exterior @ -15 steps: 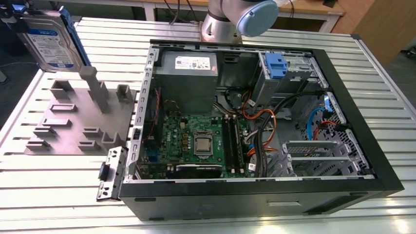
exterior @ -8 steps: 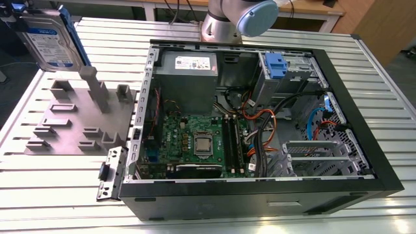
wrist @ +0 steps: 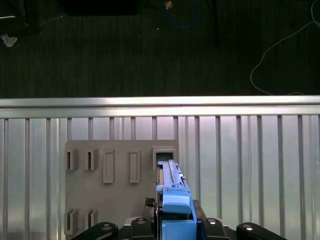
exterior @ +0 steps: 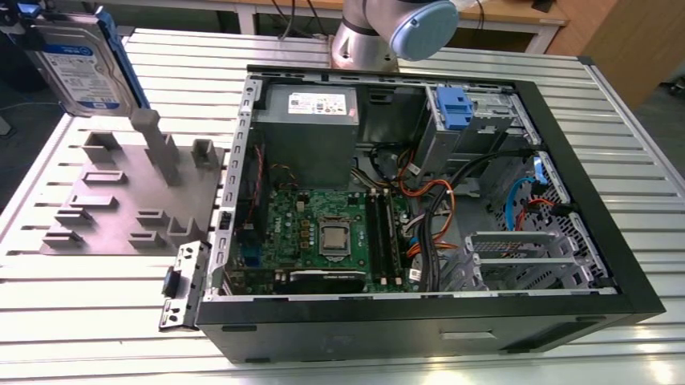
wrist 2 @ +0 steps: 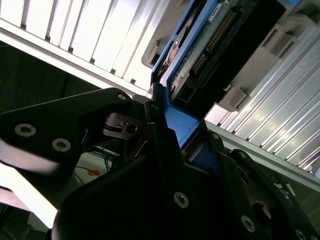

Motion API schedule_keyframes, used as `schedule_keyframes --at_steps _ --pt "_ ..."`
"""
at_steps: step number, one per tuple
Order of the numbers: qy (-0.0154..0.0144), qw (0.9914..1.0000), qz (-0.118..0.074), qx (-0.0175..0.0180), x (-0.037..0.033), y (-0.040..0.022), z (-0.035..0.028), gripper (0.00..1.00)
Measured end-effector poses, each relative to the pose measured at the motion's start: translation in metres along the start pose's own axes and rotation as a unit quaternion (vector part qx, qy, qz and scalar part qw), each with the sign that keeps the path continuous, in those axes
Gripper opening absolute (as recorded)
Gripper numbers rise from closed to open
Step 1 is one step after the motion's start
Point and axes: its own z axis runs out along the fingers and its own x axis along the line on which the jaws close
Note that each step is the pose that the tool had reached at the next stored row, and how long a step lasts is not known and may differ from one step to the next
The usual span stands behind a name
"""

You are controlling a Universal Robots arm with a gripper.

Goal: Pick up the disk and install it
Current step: 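Pick up the disk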

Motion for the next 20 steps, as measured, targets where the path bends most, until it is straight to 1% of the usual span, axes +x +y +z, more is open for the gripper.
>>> schedule_keyframes --at_steps 20 --pt "0.0000 1.00000 0.000 0.0000 -0.0001 0.0000 -0.0044 0.36"
